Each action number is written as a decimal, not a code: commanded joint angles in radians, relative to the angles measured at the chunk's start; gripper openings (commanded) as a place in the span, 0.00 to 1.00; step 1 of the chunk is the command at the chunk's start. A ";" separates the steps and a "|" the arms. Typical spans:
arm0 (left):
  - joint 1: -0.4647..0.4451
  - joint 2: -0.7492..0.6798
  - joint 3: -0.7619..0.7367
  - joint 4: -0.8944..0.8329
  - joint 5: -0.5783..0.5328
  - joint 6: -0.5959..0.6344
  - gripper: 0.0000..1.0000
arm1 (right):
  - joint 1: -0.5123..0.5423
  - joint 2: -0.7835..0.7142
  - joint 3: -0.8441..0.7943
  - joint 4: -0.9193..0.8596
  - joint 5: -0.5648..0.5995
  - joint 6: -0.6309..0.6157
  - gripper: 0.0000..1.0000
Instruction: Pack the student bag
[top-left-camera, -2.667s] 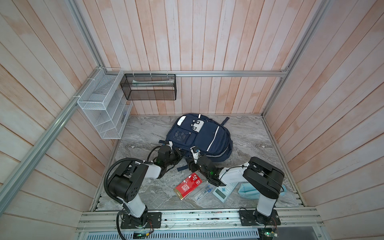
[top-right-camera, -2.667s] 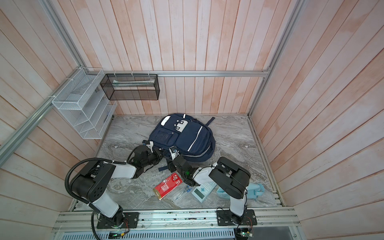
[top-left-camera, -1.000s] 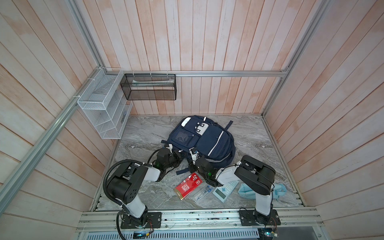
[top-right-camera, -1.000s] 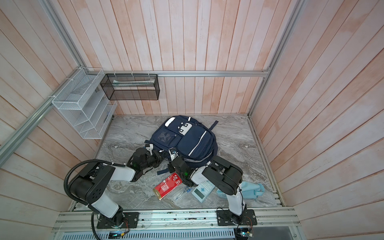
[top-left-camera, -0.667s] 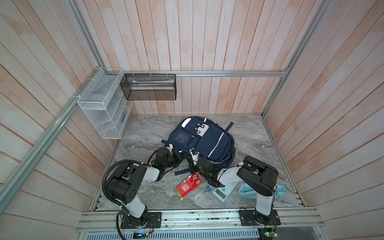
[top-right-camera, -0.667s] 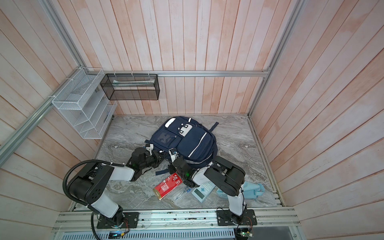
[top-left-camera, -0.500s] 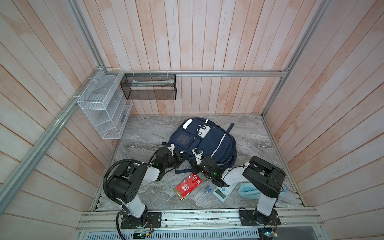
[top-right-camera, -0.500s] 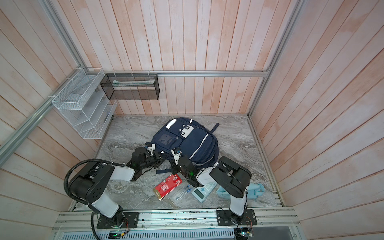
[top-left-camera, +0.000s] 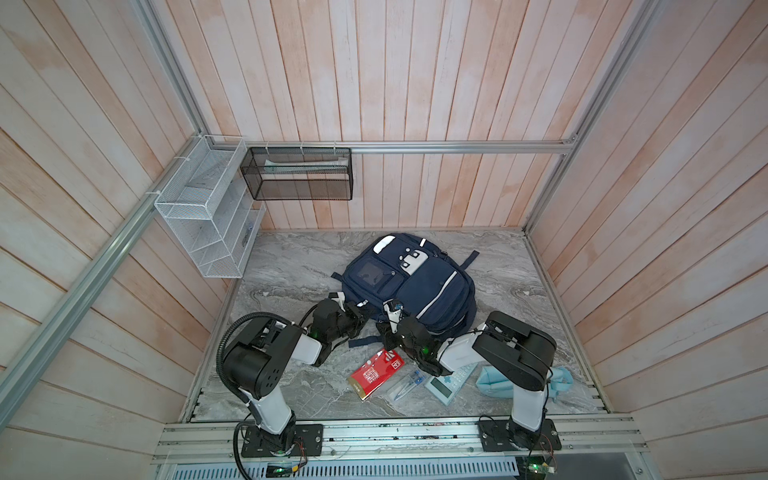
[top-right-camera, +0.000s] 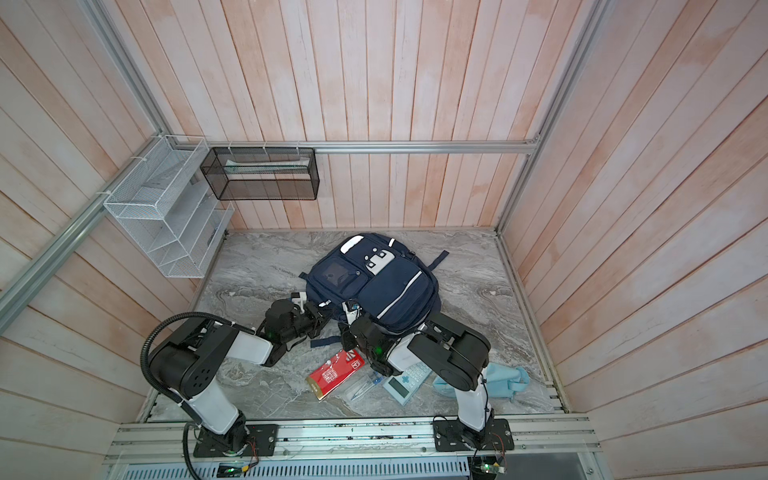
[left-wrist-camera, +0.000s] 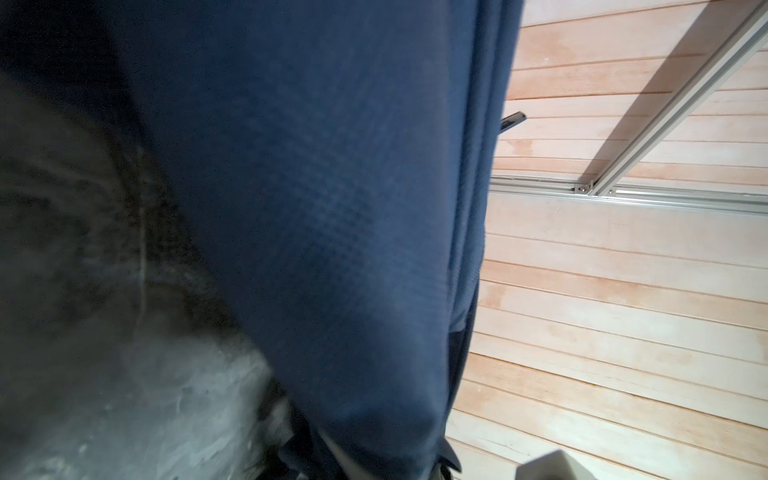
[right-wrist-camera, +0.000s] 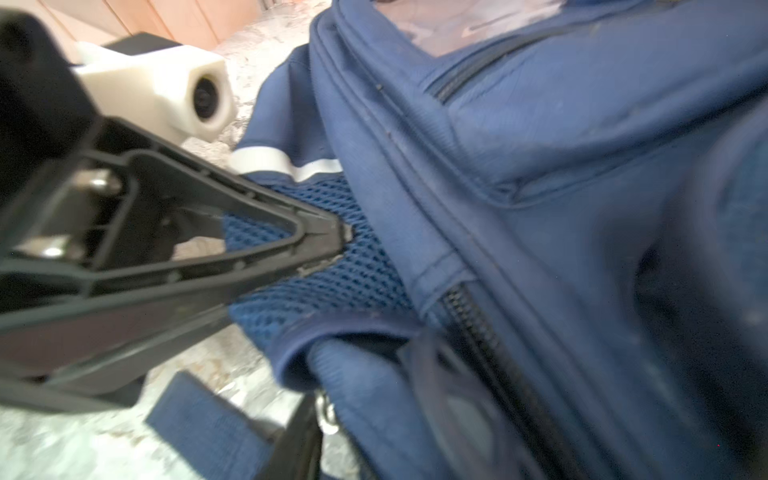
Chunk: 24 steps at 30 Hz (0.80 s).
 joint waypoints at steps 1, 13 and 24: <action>-0.012 -0.050 -0.007 0.129 0.024 -0.021 0.00 | -0.003 0.040 0.040 -0.087 0.096 -0.014 0.18; 0.110 0.052 -0.014 0.115 0.036 0.083 0.00 | 0.012 -0.088 -0.121 -0.089 -0.056 0.047 0.00; 0.094 0.070 -0.015 0.190 0.018 0.049 0.00 | -0.079 -0.145 -0.126 -0.157 -0.187 0.010 0.05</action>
